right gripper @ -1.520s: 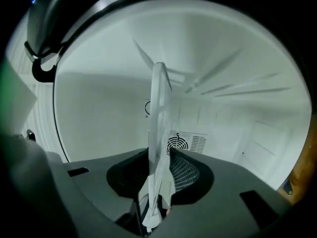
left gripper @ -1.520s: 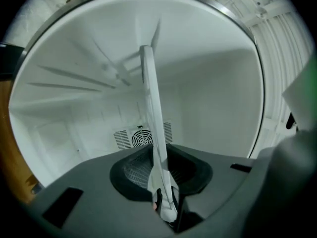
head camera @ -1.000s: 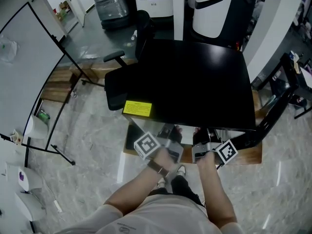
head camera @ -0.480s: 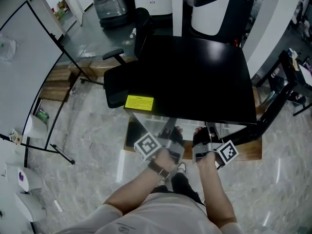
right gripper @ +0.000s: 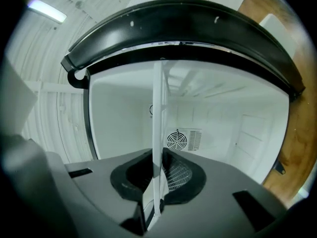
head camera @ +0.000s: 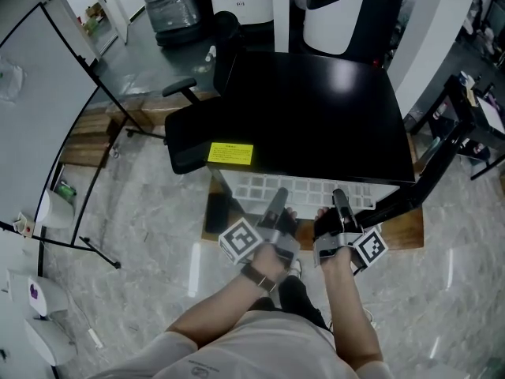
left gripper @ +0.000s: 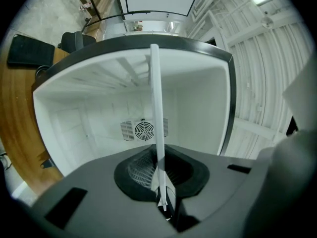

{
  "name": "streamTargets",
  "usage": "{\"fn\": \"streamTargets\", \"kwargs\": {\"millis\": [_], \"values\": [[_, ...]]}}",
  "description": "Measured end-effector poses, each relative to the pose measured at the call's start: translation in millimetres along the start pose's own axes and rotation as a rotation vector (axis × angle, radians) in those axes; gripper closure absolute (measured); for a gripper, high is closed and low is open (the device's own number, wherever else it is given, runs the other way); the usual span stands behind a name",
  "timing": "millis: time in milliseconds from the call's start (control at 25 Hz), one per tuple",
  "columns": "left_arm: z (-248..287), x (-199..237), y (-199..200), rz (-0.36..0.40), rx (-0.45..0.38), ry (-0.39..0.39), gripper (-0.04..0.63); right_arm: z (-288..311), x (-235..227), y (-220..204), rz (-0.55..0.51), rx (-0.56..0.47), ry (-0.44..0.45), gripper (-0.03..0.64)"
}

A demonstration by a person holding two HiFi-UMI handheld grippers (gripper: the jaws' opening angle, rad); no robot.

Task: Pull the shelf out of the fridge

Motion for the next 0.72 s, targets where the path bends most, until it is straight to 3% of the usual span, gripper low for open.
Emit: {"fn": "streamTargets", "kwargs": {"millis": [720], "values": [[-55.2, -8.3, -19.8, -0.002, 0.078, -0.013, 0.566, -59.8, 1.4, -21.5, 0.003, -0.031, 0.008, 0.566]]}}
Point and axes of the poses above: the fingertips, and each gripper's own axes: z forward along the fingers, x to its left, y out of its top, the point moved 8 cm from there along -z, backward along the fingers, and after that the axes turned 9 degrees about z, right-handed, at the moved point
